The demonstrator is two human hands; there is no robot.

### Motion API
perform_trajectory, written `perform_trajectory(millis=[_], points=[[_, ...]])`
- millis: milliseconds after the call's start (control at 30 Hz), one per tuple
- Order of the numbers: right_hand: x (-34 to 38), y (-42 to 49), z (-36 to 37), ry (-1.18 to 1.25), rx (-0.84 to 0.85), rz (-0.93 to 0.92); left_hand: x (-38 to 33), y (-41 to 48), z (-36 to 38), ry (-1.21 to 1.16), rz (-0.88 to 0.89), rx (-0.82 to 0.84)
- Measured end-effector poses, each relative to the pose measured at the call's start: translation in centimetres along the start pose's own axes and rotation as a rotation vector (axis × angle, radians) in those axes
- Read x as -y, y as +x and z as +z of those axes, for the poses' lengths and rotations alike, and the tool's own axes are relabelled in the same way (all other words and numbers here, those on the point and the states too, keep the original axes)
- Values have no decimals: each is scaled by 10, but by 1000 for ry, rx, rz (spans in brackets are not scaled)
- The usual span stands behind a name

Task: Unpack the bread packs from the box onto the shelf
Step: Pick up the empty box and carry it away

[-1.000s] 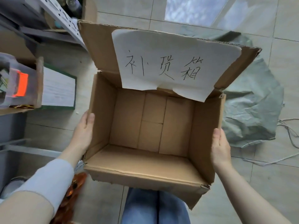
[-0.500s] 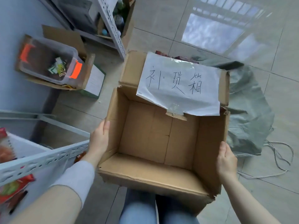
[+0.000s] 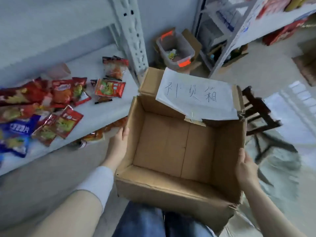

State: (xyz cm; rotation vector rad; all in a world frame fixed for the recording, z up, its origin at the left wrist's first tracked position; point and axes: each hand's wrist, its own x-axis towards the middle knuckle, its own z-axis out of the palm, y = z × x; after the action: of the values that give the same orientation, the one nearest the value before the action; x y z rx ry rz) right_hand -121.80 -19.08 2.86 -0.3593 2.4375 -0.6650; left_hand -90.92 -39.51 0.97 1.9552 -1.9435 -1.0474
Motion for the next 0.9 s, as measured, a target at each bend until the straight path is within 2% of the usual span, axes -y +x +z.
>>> perform_trajectory(millis=[367, 567, 700, 900], points=[[121, -148, 138, -290, 300, -477, 218, -164, -138, -211, -502, -429], [179, -281, 246, -472, 497, -787, 328, -281, -202, -311, -690, -673], [214, -383, 317, -596, 599, -957, 381, -349, -232, -393, -875, -865], [251, -531, 426, -635, 797, -1228, 459, -421, -280, -520, -1081, -1082]])
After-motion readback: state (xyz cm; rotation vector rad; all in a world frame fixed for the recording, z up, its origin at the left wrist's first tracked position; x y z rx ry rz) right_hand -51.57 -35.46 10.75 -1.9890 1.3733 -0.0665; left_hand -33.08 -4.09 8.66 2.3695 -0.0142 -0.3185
